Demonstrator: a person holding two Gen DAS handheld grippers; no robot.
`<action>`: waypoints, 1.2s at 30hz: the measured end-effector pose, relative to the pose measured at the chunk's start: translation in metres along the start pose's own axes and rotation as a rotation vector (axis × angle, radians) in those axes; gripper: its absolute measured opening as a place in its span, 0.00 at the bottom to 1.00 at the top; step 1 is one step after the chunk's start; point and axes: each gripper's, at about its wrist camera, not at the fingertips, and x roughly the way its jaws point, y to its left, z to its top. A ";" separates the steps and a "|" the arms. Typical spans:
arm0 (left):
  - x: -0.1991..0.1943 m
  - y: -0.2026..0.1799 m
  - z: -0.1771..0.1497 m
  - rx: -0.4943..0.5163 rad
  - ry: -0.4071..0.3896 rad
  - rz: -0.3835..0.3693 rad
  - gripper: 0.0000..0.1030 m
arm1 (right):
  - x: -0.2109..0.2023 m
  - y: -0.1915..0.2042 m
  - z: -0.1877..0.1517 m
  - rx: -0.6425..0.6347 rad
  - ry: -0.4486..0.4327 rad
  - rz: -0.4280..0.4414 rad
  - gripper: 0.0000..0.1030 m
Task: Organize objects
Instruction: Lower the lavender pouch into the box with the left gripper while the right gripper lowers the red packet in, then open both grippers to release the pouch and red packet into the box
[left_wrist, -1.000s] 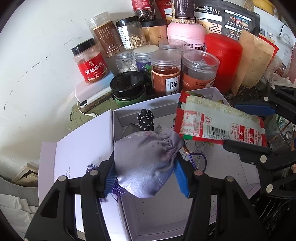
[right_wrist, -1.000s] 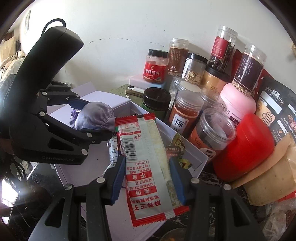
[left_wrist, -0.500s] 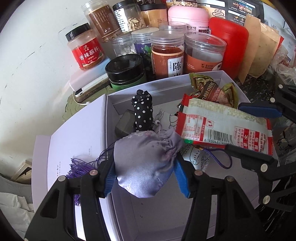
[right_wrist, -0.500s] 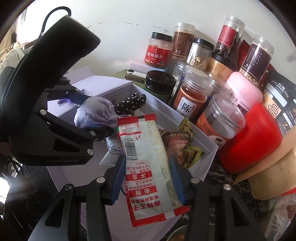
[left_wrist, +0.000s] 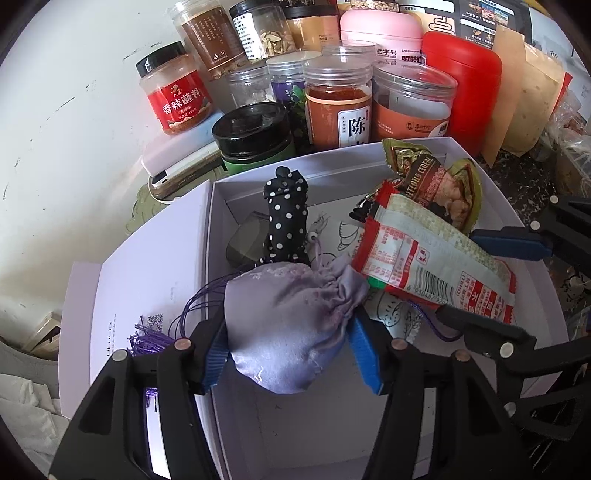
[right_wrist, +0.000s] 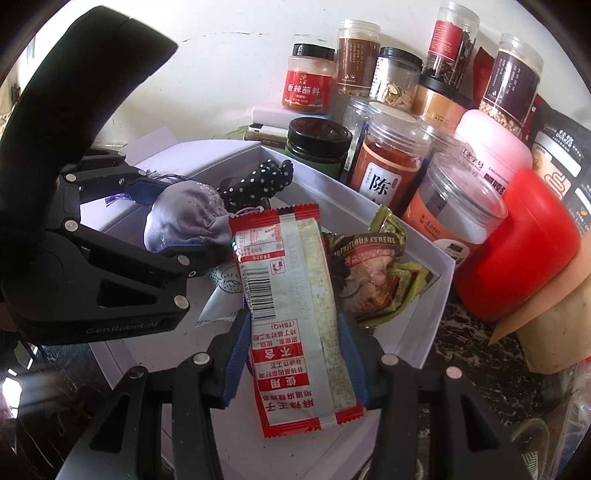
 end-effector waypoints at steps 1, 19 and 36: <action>0.001 0.001 0.000 -0.007 0.002 -0.006 0.57 | 0.000 0.000 0.000 0.004 -0.001 0.002 0.47; -0.003 0.013 0.010 -0.085 -0.040 -0.029 0.61 | -0.005 -0.014 0.021 0.110 -0.059 -0.019 0.49; -0.024 0.011 0.005 -0.124 -0.091 0.071 0.63 | -0.004 -0.022 0.023 0.156 -0.026 -0.054 0.50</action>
